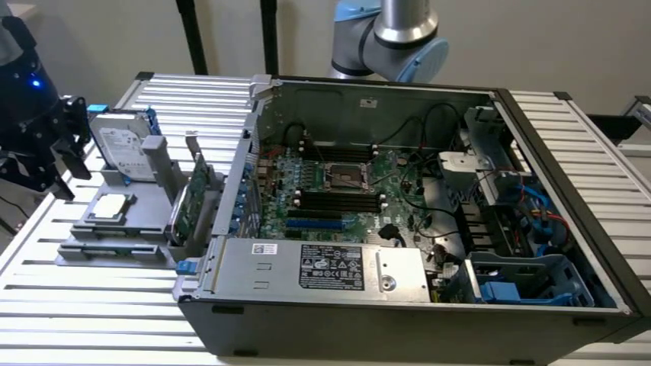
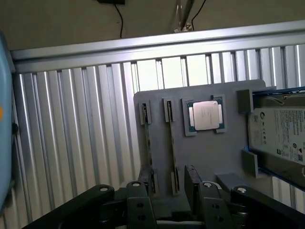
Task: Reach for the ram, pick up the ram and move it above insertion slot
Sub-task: 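Pick up the ram and move it above insertion slot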
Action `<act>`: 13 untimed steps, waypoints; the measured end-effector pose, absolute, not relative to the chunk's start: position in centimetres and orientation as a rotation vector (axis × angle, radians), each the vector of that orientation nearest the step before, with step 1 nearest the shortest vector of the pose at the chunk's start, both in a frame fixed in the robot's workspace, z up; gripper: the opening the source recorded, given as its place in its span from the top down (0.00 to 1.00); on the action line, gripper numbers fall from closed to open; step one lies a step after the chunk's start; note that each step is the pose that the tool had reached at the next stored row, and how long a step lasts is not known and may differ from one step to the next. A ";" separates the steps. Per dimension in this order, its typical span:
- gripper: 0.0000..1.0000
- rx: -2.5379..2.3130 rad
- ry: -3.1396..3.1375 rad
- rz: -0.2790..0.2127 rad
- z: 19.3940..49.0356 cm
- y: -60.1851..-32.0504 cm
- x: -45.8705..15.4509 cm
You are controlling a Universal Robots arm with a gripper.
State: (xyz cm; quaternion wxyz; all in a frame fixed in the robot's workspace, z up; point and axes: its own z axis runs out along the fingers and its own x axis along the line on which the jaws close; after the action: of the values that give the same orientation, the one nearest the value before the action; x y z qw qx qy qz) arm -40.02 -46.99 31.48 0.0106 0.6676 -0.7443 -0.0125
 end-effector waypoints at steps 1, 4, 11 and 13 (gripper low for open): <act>0.58 2.089 -2.318 -0.039 31.3 -47.1 -40.0; 0.58 2.103 -2.305 -0.039 30.7 -47.4 -40.0; 0.58 2.137 -2.273 -0.038 29.6 -47.9 -39.9; 0.58 2.149 -2.263 -0.036 29.4 -47.9 -39.8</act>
State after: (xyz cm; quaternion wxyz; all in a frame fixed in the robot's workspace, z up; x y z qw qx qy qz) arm -39.83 -47.91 29.40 0.0103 0.6885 -0.7251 -0.0117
